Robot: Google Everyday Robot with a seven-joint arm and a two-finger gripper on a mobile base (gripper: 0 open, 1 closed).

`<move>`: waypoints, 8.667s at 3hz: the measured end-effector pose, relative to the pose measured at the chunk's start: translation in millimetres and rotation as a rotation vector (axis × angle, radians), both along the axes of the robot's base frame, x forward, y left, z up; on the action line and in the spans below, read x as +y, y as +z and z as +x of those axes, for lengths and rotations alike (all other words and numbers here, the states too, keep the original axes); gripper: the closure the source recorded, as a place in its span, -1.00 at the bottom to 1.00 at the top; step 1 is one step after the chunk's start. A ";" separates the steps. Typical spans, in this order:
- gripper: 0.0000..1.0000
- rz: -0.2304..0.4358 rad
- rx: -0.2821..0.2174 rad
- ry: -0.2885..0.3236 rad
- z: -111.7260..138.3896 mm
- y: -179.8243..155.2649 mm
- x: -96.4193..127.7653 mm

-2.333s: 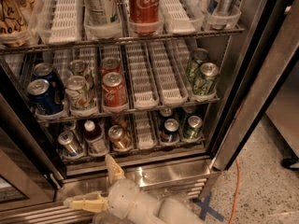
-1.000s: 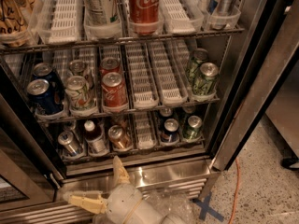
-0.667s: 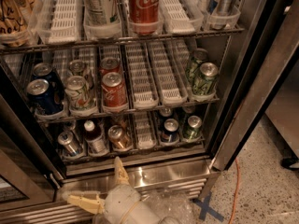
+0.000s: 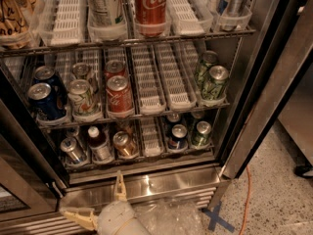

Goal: Pick blue plastic bottle from bottom shelf of fridge

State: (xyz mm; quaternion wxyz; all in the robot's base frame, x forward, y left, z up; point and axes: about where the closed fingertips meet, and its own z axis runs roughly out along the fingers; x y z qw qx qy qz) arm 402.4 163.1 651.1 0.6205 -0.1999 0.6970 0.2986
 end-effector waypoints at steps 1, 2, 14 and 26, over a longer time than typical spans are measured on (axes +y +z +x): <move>-1.00 0.000 0.000 0.000 -0.2 0.0 -0.1; -1.00 0.016 0.022 -0.016 7.2 -2.8 4.8; -1.00 -0.097 0.156 -0.608 142.5 -37.8 6.8; 1.00 -0.131 0.081 -0.583 158.8 1.4 0.2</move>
Offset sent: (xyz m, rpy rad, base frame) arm 0.0260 0.0107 -0.0052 0.0430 0.0603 -0.0520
